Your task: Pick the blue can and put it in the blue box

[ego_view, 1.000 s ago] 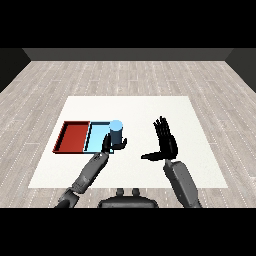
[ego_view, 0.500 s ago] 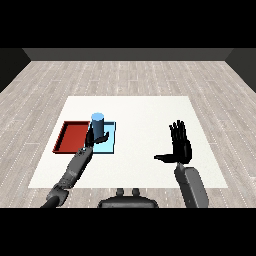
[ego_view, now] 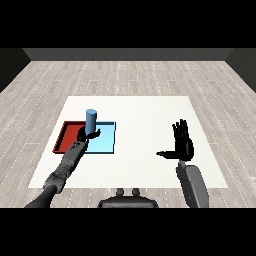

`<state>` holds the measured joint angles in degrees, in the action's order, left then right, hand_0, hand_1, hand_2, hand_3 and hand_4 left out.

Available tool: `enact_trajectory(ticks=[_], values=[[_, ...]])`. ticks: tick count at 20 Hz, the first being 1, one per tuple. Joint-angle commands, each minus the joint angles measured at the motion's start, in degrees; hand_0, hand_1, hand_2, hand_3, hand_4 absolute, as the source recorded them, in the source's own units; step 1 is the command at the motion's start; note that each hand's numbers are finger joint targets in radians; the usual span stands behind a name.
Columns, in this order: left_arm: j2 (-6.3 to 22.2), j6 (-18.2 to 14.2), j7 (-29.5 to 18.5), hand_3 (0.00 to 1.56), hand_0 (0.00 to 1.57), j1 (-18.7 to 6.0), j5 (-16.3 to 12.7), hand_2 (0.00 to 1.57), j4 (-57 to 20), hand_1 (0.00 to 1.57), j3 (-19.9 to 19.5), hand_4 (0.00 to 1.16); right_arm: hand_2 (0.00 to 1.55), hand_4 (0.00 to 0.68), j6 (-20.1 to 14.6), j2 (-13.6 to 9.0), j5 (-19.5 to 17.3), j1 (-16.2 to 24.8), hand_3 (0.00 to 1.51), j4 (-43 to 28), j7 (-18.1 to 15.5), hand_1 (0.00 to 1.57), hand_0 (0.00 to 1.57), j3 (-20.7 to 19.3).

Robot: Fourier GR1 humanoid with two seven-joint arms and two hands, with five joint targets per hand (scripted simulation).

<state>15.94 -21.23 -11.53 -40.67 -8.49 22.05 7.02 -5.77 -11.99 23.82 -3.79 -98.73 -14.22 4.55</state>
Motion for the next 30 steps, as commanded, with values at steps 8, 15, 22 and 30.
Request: enact_trajectory(ticks=[8,15,22,30], values=[[-3.7,-1.5,6.7,1.0,1.38,-7.3,7.0,1.3,-18.5,1.38,2.8,0.88,0.0,0.0,2.2,1.8,0.3,-5.1,0.0,10.8,-2.4,0.0,0.0,-2.2],[-5.3,3.1,9.8,0.0,1.57,-5.2,4.6,1.48,-20.5,1.57,-0.2,0.7,0.0,0.0,1.6,3.4,0.2,-5.5,0.0,11.7,-3.7,0.0,0.0,-3.0],[-5.3,-1.1,11.7,0.0,0.0,-6.6,9.1,0.0,-21.9,0.0,3.0,0.0,0.0,0.0,3.1,3.8,0.7,-2.3,0.0,8.8,-3.9,0.0,0.0,-2.4],[-3.8,-17.5,-6.4,0.0,0.0,-3.5,1.6,0.0,-9.5,0.0,-5.6,0.0,0.0,0.0,5.9,2.8,3.0,-1.4,0.0,7.2,-3.6,0.0,0.0,-3.8]])
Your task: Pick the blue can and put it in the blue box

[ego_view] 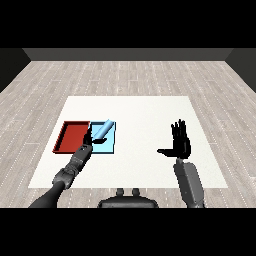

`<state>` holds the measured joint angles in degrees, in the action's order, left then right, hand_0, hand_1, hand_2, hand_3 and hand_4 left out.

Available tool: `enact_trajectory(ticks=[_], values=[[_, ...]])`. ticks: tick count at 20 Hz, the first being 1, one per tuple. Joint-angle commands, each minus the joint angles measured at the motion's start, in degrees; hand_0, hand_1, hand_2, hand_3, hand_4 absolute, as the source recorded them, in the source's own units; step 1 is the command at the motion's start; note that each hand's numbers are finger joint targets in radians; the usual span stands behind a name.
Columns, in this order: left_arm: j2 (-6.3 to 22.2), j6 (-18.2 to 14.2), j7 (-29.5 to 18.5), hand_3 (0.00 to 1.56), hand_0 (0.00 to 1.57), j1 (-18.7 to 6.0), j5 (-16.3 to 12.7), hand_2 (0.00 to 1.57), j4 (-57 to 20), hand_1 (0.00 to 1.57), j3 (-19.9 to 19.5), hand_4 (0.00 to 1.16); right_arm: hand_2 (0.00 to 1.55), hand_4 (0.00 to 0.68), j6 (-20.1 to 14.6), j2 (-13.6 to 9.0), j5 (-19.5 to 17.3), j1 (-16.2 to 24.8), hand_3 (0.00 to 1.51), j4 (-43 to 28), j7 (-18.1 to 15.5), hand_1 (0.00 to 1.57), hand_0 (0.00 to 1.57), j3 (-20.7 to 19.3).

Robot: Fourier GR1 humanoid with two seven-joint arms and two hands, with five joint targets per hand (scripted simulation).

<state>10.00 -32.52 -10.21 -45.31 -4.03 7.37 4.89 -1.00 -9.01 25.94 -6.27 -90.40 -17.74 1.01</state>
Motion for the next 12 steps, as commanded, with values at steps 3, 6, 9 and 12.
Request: enact_trajectory(ticks=[3,6,9,12], values=[[2.3,-3.7,-17.6,0.0,0.0,2.4,-4.6,0.0,12.4,0.0,-5.5,0.0,0.0,0.0,-0.5,0.1,0.4,-1.8,0.0,-0.4,2.0,0.0,0.0,0.1],[-0.7,3.3,-25.9,0.0,0.0,5.9,-5.1,0.0,20.1,0.0,-4.5,0.0,0.0,0.0,-1.0,0.1,0.6,-2.5,0.0,-1.0,3.2,0.0,0.0,0.1],[-0.1,10.5,-32.2,0.0,0.0,10.8,-7.0,0.0,28.2,0.0,-4.4,0.0,0.0,0.0,0.9,-2.9,-0.6,0.6,0.0,-0.7,2.9,0.0,0.0,-0.5],[-0.9,14.8,-32.9,0.0,0.0,16.4,-8.1,0.0,37.3,0.0,-2.3,0.0,0.0,0.0,1.0,-1.2,-2.0,4.2,0.0,-2.6,0.8,0.0,0.0,1.7]])
